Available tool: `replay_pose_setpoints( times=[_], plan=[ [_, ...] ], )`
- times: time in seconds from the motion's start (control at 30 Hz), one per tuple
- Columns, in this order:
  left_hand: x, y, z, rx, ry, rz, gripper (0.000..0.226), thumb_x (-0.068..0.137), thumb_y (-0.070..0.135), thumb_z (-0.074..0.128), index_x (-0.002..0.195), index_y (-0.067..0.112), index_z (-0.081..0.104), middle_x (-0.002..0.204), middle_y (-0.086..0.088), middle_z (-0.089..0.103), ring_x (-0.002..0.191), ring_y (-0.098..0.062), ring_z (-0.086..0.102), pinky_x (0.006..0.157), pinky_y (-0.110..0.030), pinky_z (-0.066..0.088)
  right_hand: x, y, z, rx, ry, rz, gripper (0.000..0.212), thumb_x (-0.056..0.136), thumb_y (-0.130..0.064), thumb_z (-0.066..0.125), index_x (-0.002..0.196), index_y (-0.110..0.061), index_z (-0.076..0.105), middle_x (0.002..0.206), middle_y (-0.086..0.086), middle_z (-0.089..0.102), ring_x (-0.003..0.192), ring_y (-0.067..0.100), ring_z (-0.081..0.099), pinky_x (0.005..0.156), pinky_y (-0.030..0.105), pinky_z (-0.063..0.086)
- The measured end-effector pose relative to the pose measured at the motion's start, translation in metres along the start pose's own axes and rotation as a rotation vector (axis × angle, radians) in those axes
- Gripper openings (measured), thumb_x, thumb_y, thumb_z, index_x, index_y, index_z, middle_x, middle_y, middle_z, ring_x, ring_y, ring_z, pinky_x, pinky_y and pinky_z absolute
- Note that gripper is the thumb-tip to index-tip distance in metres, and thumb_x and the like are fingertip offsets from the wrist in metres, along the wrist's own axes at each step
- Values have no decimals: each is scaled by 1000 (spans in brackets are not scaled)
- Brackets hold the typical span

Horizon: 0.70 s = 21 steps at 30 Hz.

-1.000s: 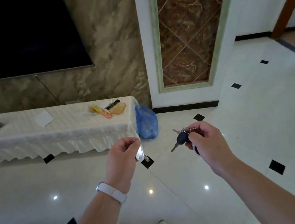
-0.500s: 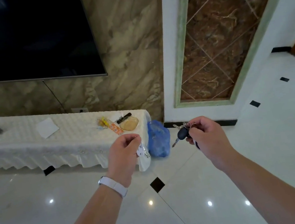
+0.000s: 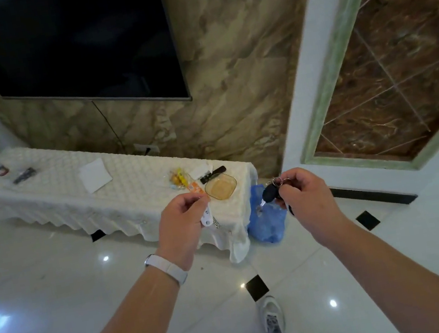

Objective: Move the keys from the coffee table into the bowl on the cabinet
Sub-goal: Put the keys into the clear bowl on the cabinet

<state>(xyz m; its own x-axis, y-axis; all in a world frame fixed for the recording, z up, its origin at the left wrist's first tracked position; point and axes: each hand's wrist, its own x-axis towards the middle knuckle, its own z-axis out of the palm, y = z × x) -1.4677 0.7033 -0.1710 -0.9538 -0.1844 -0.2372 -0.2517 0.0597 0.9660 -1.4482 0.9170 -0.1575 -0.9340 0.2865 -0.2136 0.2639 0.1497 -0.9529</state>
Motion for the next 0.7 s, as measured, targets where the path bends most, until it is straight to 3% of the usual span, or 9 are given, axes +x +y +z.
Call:
replay_pose_setpoints(
  times=[0.3,0.5,0.6,0.7],
  plan=[
    [110,29,33,48,118,-26,7,84,16,66,83,21,71,90,-6,72,89,-25,67,79,-41,57,138,-31,26,-44,-133,13,21,85,-8,56,83,-27,64,88,7,70,80,25,67,70,40,56],
    [154,35,37,50,148,-54,6,83,18,67,82,23,71,88,-6,72,90,-28,66,80,-45,57,182,-40,40,-81,-164,30,19,84,-6,56,86,-23,65,87,7,69,83,28,68,68,40,56],
    [183,35,37,59,161,-61,7,84,16,66,83,21,70,88,-7,71,90,-28,66,79,-44,57,209,-39,50,-92,-157,36,18,84,-5,55,87,-20,65,87,9,70,80,24,69,66,34,53],
    [214,29,36,55,157,-78,8,85,14,65,82,20,70,88,-8,71,87,-28,66,77,-43,56,235,-36,65,-87,-151,62,18,85,-5,55,87,-20,64,90,8,70,79,22,69,74,37,56]
  ],
)
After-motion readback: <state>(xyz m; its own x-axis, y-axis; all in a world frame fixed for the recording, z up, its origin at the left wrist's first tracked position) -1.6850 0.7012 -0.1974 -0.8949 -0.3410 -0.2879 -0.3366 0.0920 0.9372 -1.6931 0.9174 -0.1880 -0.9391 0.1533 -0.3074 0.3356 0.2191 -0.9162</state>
